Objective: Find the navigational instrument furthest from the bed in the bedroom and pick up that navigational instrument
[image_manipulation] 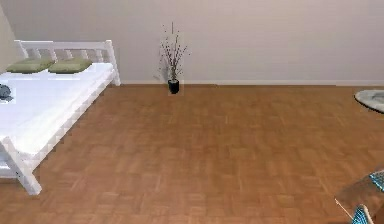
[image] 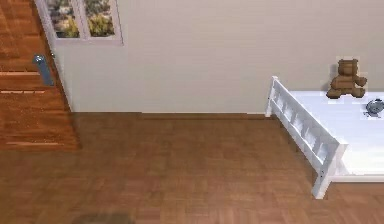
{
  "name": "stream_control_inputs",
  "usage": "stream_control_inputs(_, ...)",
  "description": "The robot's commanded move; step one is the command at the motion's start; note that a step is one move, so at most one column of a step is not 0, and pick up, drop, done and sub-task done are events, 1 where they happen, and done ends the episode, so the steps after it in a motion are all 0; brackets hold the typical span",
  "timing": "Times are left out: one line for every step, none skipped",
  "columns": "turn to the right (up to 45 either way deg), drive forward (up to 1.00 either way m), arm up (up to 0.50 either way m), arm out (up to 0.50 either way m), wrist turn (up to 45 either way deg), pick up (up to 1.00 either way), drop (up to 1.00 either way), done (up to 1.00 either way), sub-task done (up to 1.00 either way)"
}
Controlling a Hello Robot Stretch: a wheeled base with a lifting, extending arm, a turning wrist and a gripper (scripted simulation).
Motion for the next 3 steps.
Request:
stream_control_inputs(-45.0,0.00,0.00,0.00,0.0,0.00,0.00,0.00,0.00)
stream_control_inputs(-42.0,0.00,0.00,0.00,0.0,0.00,0.00,0.00,0.00)
stream_control_inputs(0.0,0.20,0.00,0.00,0.0,0.00,0.00,0.00,0.00)
